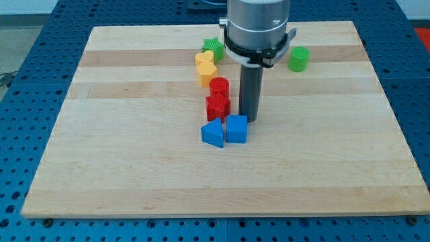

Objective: Drag the cube to the bottom of the triangle

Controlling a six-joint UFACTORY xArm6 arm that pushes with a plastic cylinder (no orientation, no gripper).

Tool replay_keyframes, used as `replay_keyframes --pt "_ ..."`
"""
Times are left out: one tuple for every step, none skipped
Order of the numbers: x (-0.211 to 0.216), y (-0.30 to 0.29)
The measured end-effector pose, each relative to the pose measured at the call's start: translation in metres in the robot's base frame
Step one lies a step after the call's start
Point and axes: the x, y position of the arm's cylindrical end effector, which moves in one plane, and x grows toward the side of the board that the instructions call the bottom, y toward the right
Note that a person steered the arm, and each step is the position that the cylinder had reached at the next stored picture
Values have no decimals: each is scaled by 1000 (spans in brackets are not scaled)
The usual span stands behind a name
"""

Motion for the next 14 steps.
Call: replay_keyframes --pt "17 -4" --pt "35 -4" --pt "51 -4" --pt "65 -5" --pt "68 5" --pt "90 31" --pt "112 29" --pt "113 25" --pt "105 14" --pt "91 4" --pt "85 -8" --pt "85 -17" --pt "85 -23" --pt "85 -24"
